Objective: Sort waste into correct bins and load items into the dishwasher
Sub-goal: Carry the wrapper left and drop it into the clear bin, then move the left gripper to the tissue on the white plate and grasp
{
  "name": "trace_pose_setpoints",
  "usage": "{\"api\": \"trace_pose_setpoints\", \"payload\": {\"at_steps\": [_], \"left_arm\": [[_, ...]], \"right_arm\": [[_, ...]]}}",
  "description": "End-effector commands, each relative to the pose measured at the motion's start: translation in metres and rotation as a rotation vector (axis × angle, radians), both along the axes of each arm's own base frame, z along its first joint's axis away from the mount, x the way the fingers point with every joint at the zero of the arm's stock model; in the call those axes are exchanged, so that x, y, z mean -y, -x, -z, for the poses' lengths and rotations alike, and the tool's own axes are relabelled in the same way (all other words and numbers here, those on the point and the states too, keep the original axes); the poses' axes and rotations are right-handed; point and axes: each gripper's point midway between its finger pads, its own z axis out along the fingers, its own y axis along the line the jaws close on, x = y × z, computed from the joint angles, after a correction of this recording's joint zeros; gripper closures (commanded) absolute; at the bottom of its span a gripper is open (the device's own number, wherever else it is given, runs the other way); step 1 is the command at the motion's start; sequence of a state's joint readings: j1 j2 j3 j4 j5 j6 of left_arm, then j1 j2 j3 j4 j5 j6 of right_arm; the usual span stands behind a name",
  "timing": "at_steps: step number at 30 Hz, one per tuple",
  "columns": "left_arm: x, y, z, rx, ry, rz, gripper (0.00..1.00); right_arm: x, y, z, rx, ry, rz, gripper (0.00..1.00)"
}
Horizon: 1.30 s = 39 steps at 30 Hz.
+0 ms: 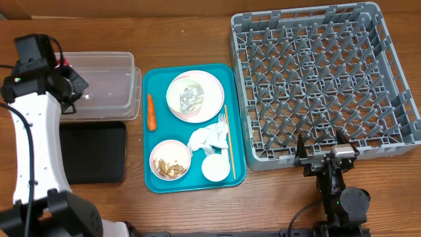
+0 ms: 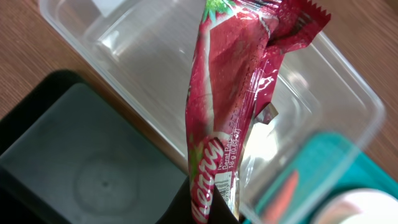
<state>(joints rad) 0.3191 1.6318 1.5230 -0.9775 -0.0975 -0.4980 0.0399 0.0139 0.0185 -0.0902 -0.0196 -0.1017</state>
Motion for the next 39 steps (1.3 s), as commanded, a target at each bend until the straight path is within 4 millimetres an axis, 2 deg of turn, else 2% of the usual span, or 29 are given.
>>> {"api": "trace_pose_setpoints", "payload": {"at_steps": [1, 9, 12, 16, 17, 18, 19, 20, 23, 25, 27, 31, 35, 39], "left_arm": [[-0.015, -0.008, 0.021, -0.029, 0.010, -0.014, 0.96], [-0.051, -0.018, 0.081, -0.123, 0.013, -0.047, 0.96], [-0.061, -0.020, 0.089, -0.119, 0.011, -0.065, 0.92], [-0.071, -0.027, 0.085, -0.076, -0.002, -0.080, 0.83], [-0.073, -0.028, 0.083, -0.067, -0.007, -0.084, 0.76], [-0.075, -0.030, 0.082, -0.059, -0.010, -0.084, 0.63], [-0.076, -0.032, 0.081, -0.048, -0.015, -0.085, 0.46], [-0.077, -0.034, 0.080, -0.040, -0.018, -0.085, 0.35], [-0.078, -0.038, 0.077, -0.023, -0.028, -0.070, 0.19], [-0.075, -0.046, 0.071, -0.001, -0.022, -0.024, 0.09], [-0.071, -0.053, 0.059, 0.027, -0.015, 0.018, 0.08], [-0.054, -0.062, 0.020, 0.101, 0.031, 0.074, 0.09], [-0.016, -0.069, -0.030, 0.205, 0.098, 0.181, 0.09], [0.047, -0.066, -0.067, 0.302, 0.208, 0.397, 0.05]], "right_arm": [[0.001, 0.000, 0.002, 0.005, 0.000, 0.002, 0.00], [0.001, 0.000, 0.002, 0.005, 0.000, 0.002, 0.00], [0.001, 0.000, 0.002, 0.005, 0.000, 0.002, 0.00], [0.001, 0.000, 0.002, 0.005, 0.000, 0.002, 0.00], [0.001, 0.000, 0.002, 0.005, 0.000, 0.002, 0.00], [0.001, 0.000, 0.002, 0.005, 0.000, 0.002, 0.00], [0.001, 0.000, 0.002, 0.005, 0.000, 0.002, 0.00], [0.001, 0.000, 0.002, 0.005, 0.000, 0.002, 0.00], [0.001, 0.000, 0.002, 0.005, 0.000, 0.002, 0.00], [0.001, 0.000, 0.002, 0.005, 0.000, 0.002, 0.00], [0.001, 0.000, 0.002, 0.005, 0.000, 0.002, 0.00], [0.001, 0.000, 0.002, 0.005, 0.000, 0.002, 0.00], [0.001, 0.000, 0.002, 0.005, 0.000, 0.002, 0.00], [0.001, 0.000, 0.002, 0.005, 0.000, 0.002, 0.00]]}}
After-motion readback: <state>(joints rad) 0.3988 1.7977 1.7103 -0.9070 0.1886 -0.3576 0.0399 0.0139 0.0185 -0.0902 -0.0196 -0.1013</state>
